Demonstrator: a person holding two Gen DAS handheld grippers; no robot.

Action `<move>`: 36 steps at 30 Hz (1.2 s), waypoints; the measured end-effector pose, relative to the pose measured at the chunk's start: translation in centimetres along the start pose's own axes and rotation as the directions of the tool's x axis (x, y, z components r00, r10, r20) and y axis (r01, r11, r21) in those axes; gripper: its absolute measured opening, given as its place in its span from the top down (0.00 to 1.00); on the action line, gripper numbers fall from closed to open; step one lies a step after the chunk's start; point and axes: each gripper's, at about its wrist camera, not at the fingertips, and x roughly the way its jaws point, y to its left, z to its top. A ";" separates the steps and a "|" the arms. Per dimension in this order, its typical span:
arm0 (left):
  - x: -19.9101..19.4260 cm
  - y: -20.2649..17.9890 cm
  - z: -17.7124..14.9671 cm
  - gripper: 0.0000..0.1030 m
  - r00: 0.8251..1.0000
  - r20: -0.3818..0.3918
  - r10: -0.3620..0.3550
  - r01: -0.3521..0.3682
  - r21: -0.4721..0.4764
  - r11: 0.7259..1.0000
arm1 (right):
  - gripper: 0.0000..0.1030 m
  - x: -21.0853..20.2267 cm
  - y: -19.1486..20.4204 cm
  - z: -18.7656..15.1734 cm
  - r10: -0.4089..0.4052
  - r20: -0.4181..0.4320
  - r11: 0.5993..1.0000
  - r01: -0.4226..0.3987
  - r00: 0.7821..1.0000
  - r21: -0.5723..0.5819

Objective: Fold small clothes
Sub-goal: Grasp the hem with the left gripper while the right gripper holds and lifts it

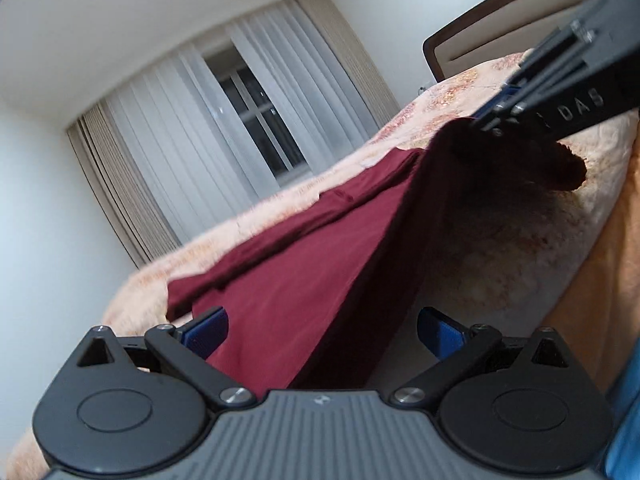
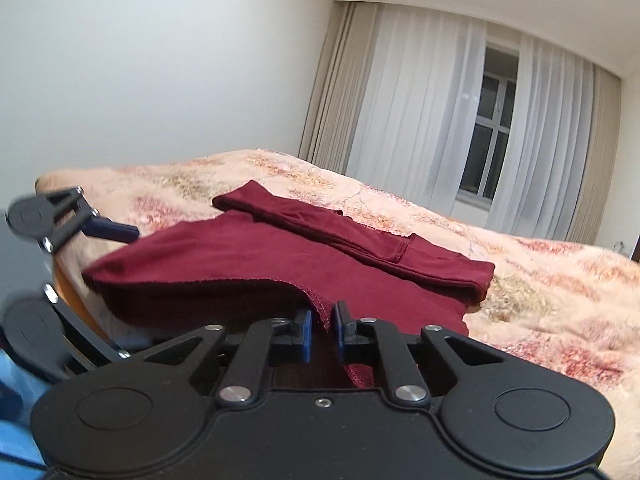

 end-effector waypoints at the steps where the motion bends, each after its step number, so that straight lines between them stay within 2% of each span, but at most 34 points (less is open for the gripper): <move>1: 0.1 -0.4 0.2 0.00 1.000 0.008 0.012 -0.012 0.007 1.000 | 0.88 0.0 0.1 0.1 0.000 -0.001 1.000 0.000 1.000 0.000; 6: 0.2 -1.4 0.1 0.02 0.995 0.025 0.094 -0.095 0.065 0.993 | 0.88 -0.2 0.2 0.1 0.005 -0.002 1.000 -0.005 1.000 -0.001; 8: -0.3 -0.8 -0.4 0.09 0.994 0.024 0.104 -0.106 0.071 0.992 | 0.88 -0.2 0.2 0.1 0.006 -0.003 1.000 -0.006 1.000 -0.002; 10: -1.0 -0.3 -0.8 0.10 0.992 0.028 0.122 -0.124 0.081 0.989 | 0.88 -0.2 0.3 0.0 0.008 -0.006 1.000 -0.008 1.000 -0.008; 13: -2.4 0.9 -1.5 0.17 0.989 0.039 0.146 -0.149 0.095 0.984 | 0.88 -0.1 0.5 -0.2 0.009 -0.016 1.000 -0.010 1.000 -0.027; 15: -3.2 1.8 -1.8 0.19 0.988 0.042 0.152 -0.155 0.096 0.983 | 0.88 -0.2 0.7 -0.5 0.009 -0.025 0.999 -0.010 1.000 -0.047; 19: -3.9 2.9 -2.0 0.32 0.992 0.049 0.112 -0.116 0.089 0.989 | 0.87 -0.4 1.1 -1.3 0.014 -0.047 0.997 -0.018 0.999 -0.074; 20: -3.8 3.0 -2.0 0.36 0.994 0.044 0.096 -0.100 0.092 0.991 | 0.85 -0.4 1.2 -1.6 0.016 -0.055 0.996 -0.021 0.998 -0.083; 25: -2.6 2.7 -1.5 0.37 0.996 0.044 0.075 -0.080 0.111 0.991 | 0.74 0.2 2.6 -3.8 -0.015 -0.091 0.984 -0.001 0.996 -0.180; 27: -2.3 3.0 -1.1 0.38 0.997 0.047 0.065 -0.070 0.097 0.993 | 0.55 0.4 3.3 -4.8 -0.032 -0.096 0.974 0.009 0.995 -0.227; 30: -2.1 3.8 -0.7 0.42 0.998 0.046 0.048 -0.052 0.079 0.996 | 0.40 0.8 4.3 -6.2 -0.041 -0.094 0.952 0.010 0.995 -0.307; 33: -1.9 4.7 -0.3 0.51 1.000 0.029 0.010 -0.011 0.048 0.999 | 0.35 1.1 5.1 -7.6 -0.072 -0.079 0.917 0.035 0.994 -0.397; 34: -1.7 5.0 -0.3 0.58 1.000 0.019 -0.007 0.006 0.043 0.999 | 0.35 1.3 5.3 -8.0 -0.101 -0.062 0.902 0.065 0.993 -0.428; 36: -1.3 5.1 -0.4 0.60 1.000 0.005 -0.022 0.022 0.048 0.999 | 0.37 1.4 5.2 -8.5 -0.156 -0.029 0.882 0.126 0.987 -0.453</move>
